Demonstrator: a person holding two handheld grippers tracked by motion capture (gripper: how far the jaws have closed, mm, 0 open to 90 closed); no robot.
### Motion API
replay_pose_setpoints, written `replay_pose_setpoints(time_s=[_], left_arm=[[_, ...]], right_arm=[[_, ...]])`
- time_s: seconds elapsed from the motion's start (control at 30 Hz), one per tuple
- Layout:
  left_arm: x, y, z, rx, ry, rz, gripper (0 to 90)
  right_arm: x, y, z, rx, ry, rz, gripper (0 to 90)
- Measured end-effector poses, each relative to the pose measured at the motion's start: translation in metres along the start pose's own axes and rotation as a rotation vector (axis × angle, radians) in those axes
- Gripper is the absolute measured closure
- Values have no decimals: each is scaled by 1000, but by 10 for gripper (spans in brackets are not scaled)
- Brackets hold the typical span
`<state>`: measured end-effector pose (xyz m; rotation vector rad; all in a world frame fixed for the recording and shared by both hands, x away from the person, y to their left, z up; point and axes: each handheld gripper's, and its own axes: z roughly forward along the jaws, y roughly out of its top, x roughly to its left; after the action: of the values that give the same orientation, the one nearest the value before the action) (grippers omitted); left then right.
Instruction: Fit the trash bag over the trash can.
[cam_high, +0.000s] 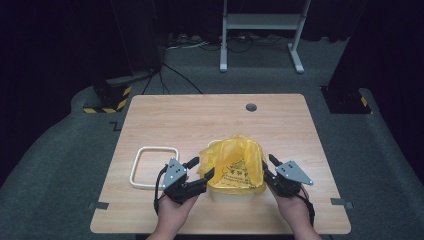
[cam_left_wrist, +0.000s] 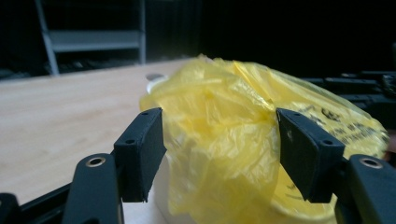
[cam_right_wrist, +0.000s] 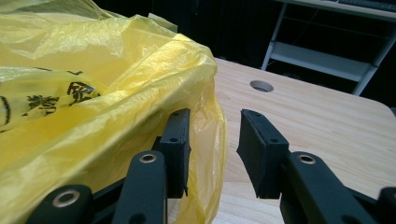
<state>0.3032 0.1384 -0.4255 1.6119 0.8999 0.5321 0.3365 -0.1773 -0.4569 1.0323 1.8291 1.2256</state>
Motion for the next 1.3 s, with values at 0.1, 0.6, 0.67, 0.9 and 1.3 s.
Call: replay_pose_setpoints(time_s=[0.1,0.6,0.67,0.9,1.3], left_arm=[[-2,3,2,-3,3,34,363],[21,15,20,4,17,36,676],[29,14,23,6,18,8,694],[44,7,34,34,36,-65,735],[54,-3,47,92,56,-99,743]], right_arm=[[2,0,-5,-8,-5,-6,633],[5,1,-30,-56,-37,-15,633],[6,1,-32,-62,-33,-17,634],[14,7,-42,-114,-19,-24,637],[19,6,-44,-108,-10,-46,639]])
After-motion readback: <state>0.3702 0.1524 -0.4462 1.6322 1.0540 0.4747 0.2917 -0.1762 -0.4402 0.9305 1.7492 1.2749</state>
